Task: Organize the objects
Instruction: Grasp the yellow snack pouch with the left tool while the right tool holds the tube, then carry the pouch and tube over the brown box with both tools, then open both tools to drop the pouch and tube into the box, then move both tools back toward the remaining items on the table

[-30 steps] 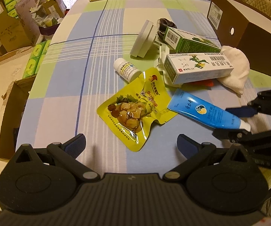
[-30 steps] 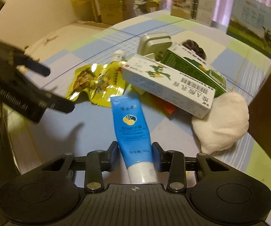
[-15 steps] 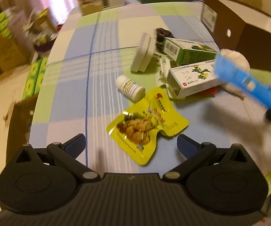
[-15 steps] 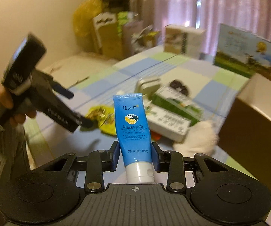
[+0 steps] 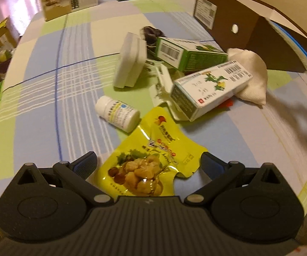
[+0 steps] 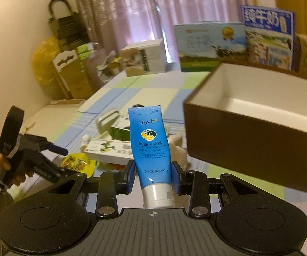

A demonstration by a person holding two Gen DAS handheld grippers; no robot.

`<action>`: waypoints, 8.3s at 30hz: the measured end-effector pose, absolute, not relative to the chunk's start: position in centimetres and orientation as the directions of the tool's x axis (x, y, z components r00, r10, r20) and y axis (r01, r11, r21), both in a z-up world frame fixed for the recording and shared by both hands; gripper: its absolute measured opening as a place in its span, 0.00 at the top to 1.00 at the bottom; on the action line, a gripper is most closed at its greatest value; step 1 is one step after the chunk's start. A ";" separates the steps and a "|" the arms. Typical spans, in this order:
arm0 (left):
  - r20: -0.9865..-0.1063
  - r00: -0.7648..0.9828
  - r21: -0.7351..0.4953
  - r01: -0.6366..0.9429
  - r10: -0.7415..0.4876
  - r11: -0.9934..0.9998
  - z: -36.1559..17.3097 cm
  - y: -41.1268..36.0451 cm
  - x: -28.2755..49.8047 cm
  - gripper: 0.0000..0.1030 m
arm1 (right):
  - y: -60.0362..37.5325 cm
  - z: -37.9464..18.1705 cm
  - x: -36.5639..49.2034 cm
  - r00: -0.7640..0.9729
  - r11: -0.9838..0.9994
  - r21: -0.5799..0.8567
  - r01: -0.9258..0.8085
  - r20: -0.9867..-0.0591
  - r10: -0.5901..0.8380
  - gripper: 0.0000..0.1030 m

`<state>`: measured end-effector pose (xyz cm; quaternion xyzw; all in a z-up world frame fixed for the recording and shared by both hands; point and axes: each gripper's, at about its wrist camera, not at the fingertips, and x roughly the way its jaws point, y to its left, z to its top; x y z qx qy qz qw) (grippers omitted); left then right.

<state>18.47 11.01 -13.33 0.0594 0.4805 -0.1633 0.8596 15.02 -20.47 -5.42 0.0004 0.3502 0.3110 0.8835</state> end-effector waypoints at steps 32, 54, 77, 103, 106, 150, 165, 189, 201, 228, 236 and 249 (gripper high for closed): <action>-0.880 0.454 0.017 0.318 -0.137 0.948 -12.9 6.4 17.2 0.36 | -22.9 -6.3 16.1 0.590 0.877 0.232 -0.421 -0.665 0.459 0.69; -0.872 0.467 0.026 0.343 -0.146 0.939 -11.1 4.2 14.9 0.42 | -23.0 -5.2 15.5 0.601 0.858 0.253 -0.448 -0.625 0.498 0.69; -0.767 0.608 -0.054 0.256 -0.204 0.965 -2.3 1.1 13.8 0.43 | -25.1 -3.6 14.4 0.629 0.836 0.318 -0.447 -0.553 0.547 0.69; -0.724 0.613 -0.104 0.356 -0.316 0.929 2.5 -15.9 29.6 0.42 | -32.9 2.8 25.5 0.794 0.951 0.301 -0.069 -0.561 0.235 0.69; -0.747 0.583 -0.106 0.371 -0.320 0.922 1.0 -17.9 31.3 0.42 | -33.9 1.5 27.0 0.783 0.958 0.284 -0.031 -0.589 0.200 0.69; -0.822 0.520 -0.029 0.366 -0.230 0.930 -5.7 -22.1 36.1 0.21 | -36.7 -5.4 32.2 0.691 0.985 0.171 0.014 -0.714 0.114 0.59; -0.799 0.559 0.009 0.375 -0.219 0.927 -3.7 -20.3 34.0 0.16 | -36.6 -4.6 31.0 0.731 0.989 0.149 0.011 -0.676 0.094 0.36; -0.713 0.667 -0.004 0.304 -0.216 0.953 3.8 -9.9 24.0 0.14 | -31.5 2.1 22.3 0.766 0.968 0.196 -0.158 -0.594 0.246 0.34; -0.700 0.694 -0.025 0.210 -0.167 0.977 4.0 -2.1 17.7 0.13 | -27.0 1.1 16.9 0.698 0.920 0.241 -0.310 -0.599 0.392 0.31; -0.777 0.619 -0.059 0.110 -0.115 0.992 -4.3 3.6 13.7 0.13 | -22.6 -6.3 15.9 0.535 0.881 0.235 -0.410 -0.720 0.441 0.31; -0.785 0.608 0.009 0.209 -0.123 0.978 -7.2 2.1 15.0 0.13 | -23.2 -7.6 16.7 0.529 0.900 0.221 -0.375 -0.747 0.404 0.31; -0.799 0.587 0.086 0.325 -0.130 0.942 -12.1 0.3 19.0 0.16 | -24.3 -9.1 18.3 0.517 0.924 0.210 -0.320 -0.778 0.356 0.31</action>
